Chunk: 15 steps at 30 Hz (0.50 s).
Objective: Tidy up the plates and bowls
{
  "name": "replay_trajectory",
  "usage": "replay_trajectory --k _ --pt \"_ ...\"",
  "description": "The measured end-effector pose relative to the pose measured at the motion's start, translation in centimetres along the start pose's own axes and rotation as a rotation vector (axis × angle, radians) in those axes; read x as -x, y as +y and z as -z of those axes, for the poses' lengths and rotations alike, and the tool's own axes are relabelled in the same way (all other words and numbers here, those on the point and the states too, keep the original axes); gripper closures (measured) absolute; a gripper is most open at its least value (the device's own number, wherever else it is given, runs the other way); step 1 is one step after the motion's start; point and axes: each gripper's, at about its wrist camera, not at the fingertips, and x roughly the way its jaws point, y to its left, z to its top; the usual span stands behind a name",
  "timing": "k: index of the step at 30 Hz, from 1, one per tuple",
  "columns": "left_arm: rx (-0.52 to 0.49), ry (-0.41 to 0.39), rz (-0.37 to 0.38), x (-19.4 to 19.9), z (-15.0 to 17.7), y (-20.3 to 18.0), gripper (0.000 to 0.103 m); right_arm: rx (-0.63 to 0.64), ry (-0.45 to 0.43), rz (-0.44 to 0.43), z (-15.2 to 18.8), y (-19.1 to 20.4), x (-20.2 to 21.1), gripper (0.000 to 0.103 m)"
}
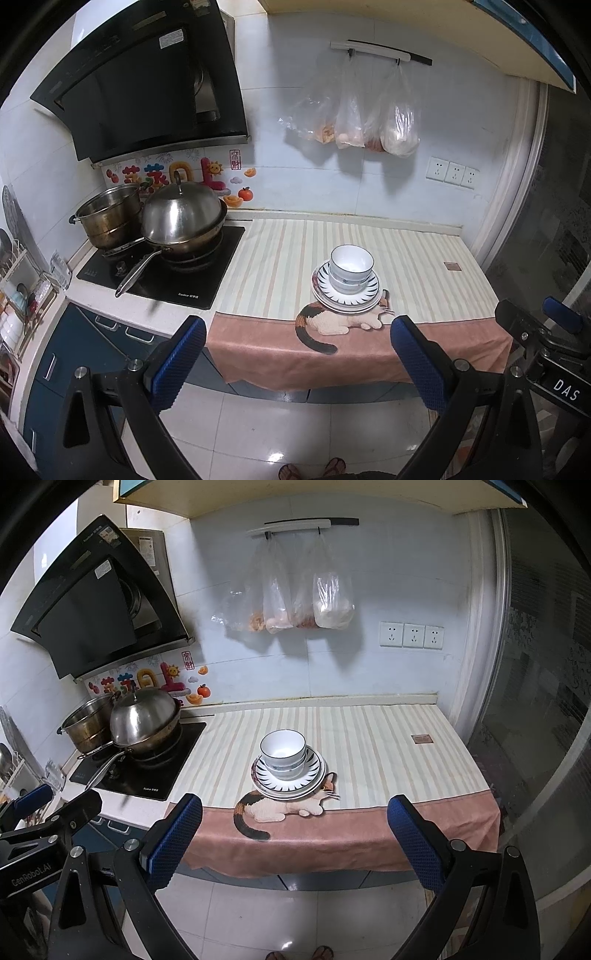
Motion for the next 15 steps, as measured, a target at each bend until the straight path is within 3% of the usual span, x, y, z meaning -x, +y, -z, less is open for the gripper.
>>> replay_trajectory --k 15 --pt "0.007 -0.005 -0.006 1.2 1.1 0.6 0.001 0.000 0.000 0.007 0.8 0.6 0.5 0.001"
